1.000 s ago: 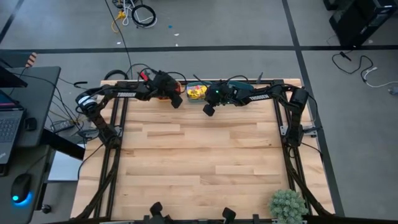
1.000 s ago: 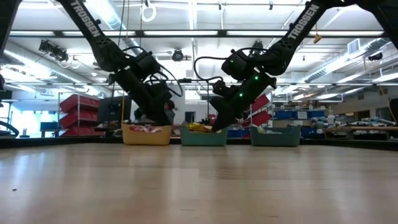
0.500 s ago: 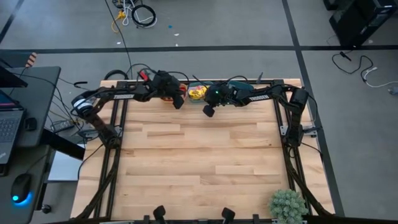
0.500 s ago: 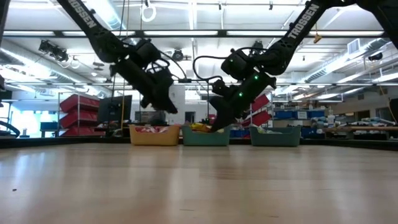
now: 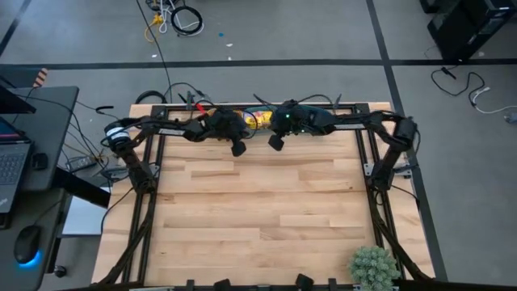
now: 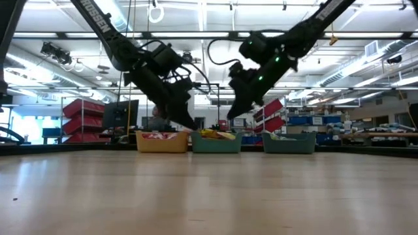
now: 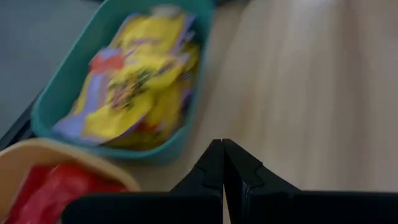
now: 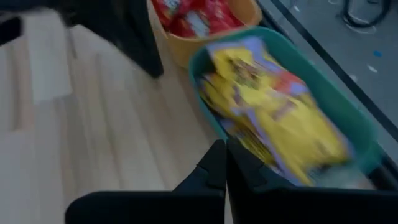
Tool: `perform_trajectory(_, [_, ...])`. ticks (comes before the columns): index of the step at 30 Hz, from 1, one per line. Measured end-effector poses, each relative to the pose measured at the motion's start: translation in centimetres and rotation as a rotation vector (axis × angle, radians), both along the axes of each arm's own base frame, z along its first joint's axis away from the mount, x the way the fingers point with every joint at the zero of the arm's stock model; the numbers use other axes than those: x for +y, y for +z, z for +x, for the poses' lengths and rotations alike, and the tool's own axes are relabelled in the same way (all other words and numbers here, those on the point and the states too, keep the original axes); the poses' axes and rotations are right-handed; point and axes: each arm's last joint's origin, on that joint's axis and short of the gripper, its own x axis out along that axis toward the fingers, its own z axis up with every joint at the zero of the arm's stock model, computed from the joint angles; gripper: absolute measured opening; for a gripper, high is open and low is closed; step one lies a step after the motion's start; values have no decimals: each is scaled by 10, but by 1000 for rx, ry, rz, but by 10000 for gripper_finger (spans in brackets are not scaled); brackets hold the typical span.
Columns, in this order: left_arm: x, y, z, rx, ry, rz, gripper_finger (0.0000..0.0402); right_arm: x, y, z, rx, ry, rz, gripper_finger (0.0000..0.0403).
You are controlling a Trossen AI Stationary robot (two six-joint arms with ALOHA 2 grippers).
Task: Sort candy
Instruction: Adjust the bins
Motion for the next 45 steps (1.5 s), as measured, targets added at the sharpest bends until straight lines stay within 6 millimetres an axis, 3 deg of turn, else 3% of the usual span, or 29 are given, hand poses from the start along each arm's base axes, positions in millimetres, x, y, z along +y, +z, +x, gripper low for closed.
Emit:
perform_trajectory(6, [13, -13, 0, 53, 73, 17, 0, -8, 22, -31, 91, -129, 22, 0])
perform_trajectory(16, [44, -3, -9, 38, 224, 47, 0, -50, -8, -58, 186, -447, 125, 0])
perform_trajectory(21, [44, 3, -10, 35, 225, 46, 0, -58, -14, -65, 218, -522, 117, 0])
perform_trajectory(28, [33, 35, -16, -30, 191, 63, 0, -58, -4, -68, 219, -565, 65, 0])
perform_trajectory(32, [28, 51, -29, -19, 221, 36, 0, -62, -13, -74, 249, -591, 116, 0])
perform_trajectory(38, [30, 53, -41, 28, 264, 2, 0, -67, -29, -67, 242, -559, 144, 0])
perform_trajectory(45, [32, 46, -45, -21, 260, 11, 0, -64, -29, -49, 131, -452, 133, 0])
